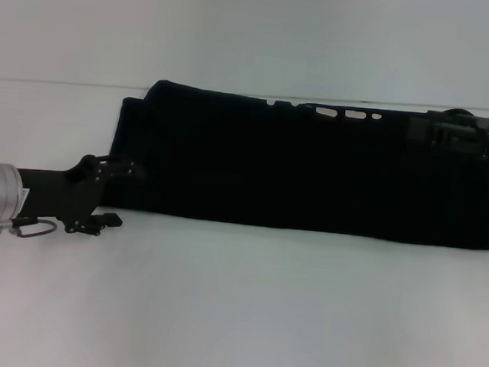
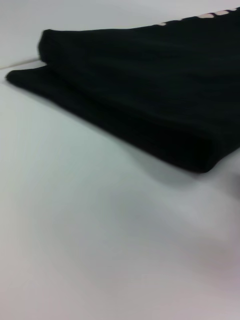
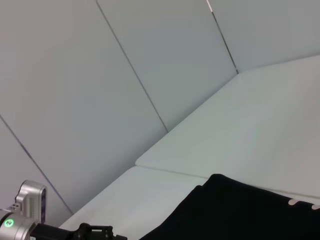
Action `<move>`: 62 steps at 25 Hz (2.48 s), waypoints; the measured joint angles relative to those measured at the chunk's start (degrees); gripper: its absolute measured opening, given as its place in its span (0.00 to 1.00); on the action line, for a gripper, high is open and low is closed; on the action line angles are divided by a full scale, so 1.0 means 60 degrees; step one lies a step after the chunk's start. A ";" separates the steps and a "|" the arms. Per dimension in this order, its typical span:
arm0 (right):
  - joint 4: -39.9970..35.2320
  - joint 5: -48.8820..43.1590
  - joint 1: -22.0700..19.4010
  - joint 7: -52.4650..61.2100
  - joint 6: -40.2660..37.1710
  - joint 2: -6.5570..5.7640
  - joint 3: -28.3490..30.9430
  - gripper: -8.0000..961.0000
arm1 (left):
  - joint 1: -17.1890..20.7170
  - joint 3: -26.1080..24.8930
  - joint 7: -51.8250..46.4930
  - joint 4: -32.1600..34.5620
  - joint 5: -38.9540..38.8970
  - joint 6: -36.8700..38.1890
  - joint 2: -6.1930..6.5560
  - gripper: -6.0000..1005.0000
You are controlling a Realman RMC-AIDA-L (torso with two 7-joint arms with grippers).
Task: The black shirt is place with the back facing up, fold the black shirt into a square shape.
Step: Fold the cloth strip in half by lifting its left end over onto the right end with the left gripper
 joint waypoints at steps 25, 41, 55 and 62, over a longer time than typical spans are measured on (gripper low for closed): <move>-0.0001 0.0012 0.0058 0.0045 0.0131 -0.0021 0.0003 0.76 | 0.0008 -0.0048 0.0067 0.0023 0.0074 -0.0333 0.0009 0.93; -0.0001 0.0011 0.0031 0.0092 0.0131 0.0000 0.0018 0.76 | 0.0093 -0.0086 0.0161 0.0013 0.0036 -0.0602 -0.0028 0.93; -0.0001 0.0018 0.0001 0.0096 0.0083 0.0000 0.0273 0.76 | 0.0019 -0.0044 0.0205 0.0013 -0.0002 -0.0958 -0.0028 0.93; -0.0001 0.0026 -0.0002 0.0096 0.0065 0.0000 0.0296 0.76 | -0.0018 -0.0046 0.0301 -0.0002 -0.0006 -0.1103 -0.0069 0.93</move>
